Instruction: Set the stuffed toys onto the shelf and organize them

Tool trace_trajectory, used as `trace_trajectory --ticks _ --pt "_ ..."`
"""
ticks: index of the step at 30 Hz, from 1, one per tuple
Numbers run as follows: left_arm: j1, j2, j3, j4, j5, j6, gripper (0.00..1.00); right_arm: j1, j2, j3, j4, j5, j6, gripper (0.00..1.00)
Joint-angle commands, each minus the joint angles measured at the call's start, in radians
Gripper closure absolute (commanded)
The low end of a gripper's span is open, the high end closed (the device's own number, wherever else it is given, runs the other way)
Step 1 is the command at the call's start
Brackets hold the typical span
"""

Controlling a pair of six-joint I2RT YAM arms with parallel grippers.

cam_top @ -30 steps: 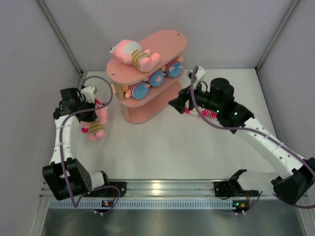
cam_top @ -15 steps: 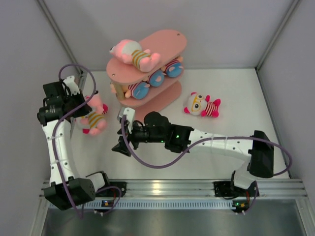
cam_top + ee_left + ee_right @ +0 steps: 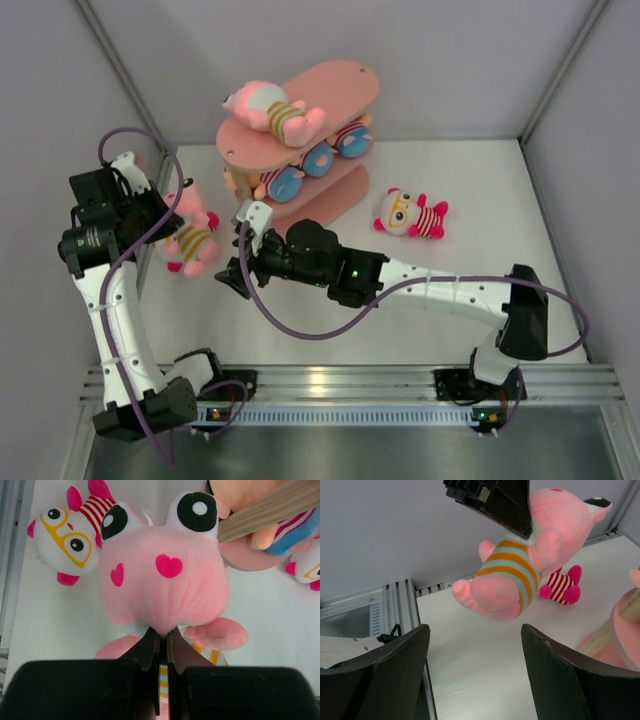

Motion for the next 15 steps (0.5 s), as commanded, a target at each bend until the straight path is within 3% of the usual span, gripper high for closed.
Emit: trace_trajectory --ticks 1,13,14,15 --pt "0.005 -0.001 0.032 -0.018 0.035 -0.048 1.00 0.021 0.022 0.064 0.042 0.040 0.003 0.26" --pt "0.005 -0.017 0.035 -0.020 0.104 -0.070 1.00 0.003 0.270 0.322 -0.085 0.245 0.089 0.28" --pt "0.005 -0.017 0.039 -0.018 0.102 -0.065 1.00 -0.002 0.289 0.346 -0.118 0.253 0.098 0.29" --pt "0.005 -0.017 0.042 -0.020 0.102 -0.063 1.00 -0.009 0.292 0.348 -0.130 0.245 0.112 0.38"
